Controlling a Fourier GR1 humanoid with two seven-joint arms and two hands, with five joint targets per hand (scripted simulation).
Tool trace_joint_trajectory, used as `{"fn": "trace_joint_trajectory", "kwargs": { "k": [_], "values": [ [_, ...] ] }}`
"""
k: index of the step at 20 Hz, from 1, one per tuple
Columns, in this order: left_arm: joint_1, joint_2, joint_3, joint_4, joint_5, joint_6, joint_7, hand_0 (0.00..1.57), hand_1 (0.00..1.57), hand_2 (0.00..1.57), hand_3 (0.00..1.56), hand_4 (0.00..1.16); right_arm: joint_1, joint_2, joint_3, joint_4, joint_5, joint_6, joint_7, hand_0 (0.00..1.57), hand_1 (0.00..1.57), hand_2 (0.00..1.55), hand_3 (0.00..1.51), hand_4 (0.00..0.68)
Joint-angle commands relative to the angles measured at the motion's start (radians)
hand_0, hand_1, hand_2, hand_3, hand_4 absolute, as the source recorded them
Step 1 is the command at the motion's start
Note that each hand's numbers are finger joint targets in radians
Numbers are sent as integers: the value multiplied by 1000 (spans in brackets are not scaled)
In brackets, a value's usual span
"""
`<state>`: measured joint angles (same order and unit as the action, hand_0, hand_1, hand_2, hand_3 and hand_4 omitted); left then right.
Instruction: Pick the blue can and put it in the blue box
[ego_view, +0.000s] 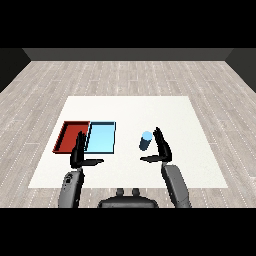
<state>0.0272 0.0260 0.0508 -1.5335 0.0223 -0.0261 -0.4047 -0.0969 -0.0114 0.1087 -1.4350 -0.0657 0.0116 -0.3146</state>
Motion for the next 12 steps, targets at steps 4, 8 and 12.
{"fn": "trace_joint_trajectory", "kwargs": {
  "k": [4, 8, 12],
  "values": [
    [63, 26, 8, -101, 14, -15, 27, 0, 0, 0, 0, 0, 15, 0, -13, -1, 10, 15, 3, 0, 0, 0, 0, 0],
    [-45, 38, 23, -35, 23, -11, 68, 0, 0, 0, 0, 0, -37, -31, -76, 68, -26, 32, -5, 0, 0, 0, 0, 0],
    [49, -1, -24, -55, -17, 7, 2, 0, 0, 0, 0, 0, -59, 11, 29, 94, -25, -85, 23, 0, 0, 0, 0, 0]
  ]
}}
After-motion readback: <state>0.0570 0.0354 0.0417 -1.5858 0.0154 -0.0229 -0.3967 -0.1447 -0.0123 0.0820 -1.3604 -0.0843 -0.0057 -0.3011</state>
